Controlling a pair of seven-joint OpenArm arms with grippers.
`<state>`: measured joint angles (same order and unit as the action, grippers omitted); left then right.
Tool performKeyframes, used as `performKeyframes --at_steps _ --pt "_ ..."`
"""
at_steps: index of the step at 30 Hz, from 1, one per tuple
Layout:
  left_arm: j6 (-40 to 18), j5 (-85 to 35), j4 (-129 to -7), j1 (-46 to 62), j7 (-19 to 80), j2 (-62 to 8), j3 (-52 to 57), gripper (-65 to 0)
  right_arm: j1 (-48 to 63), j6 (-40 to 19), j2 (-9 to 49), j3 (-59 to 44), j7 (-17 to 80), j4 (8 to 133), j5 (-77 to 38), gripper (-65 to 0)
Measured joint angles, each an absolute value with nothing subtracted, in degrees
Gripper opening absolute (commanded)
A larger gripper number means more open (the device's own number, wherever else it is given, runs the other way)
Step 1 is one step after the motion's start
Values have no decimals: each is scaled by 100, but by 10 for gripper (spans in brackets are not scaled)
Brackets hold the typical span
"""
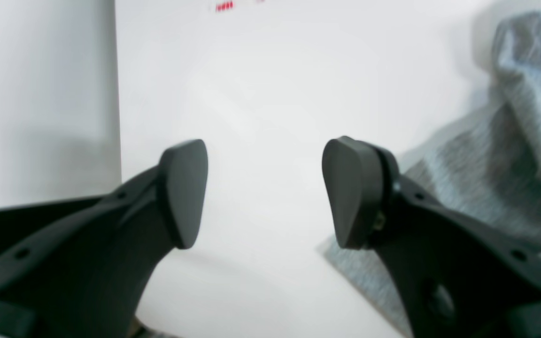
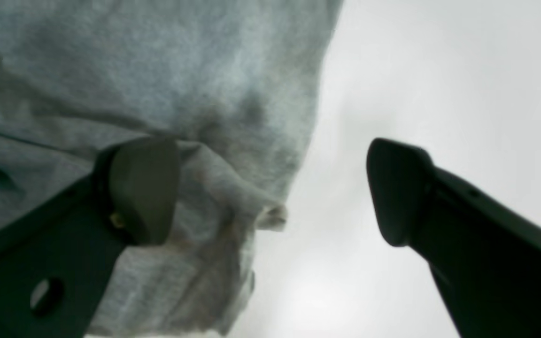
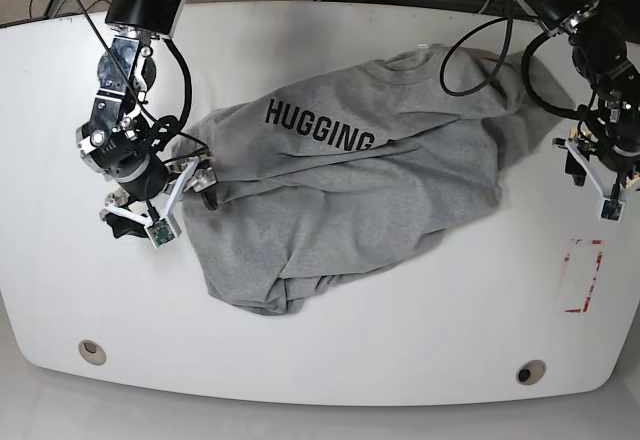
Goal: Fold the T-shirt properly
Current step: 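Open both grippers and release the shirt, raising the grippers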
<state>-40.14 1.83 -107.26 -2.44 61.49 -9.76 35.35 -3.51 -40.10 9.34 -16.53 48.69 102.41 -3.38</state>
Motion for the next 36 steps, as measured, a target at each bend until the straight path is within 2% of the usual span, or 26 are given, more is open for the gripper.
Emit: performKeyframes --at_steps 5,9,18,22,36 --pt "-4012 156 -10645 -449 6147 -976 3509 -262 121 -4010 849 -1693 4976 11074 -384 -46" --pt "-4016 172 -10390 -674 6147 -989 3520 -262 552 -4049 346 -2145 5022 11434 -447 -46" --pt "-4010 183 -9900 -1009 6104 -1153 3520 -262 888 -3983 -506 -3424 5033 11448 -460 -46" --pt "-4012 202 -9784 -1083 5721 -1181 3524 -262 972 -3964 -805 -3765 5061 11297 -705 -46" --pt "-4014 200 -9765 -1081 5441 -1232 3524 -262 1055 -3946 -832 -4007 5065 10184 -1490 -48"
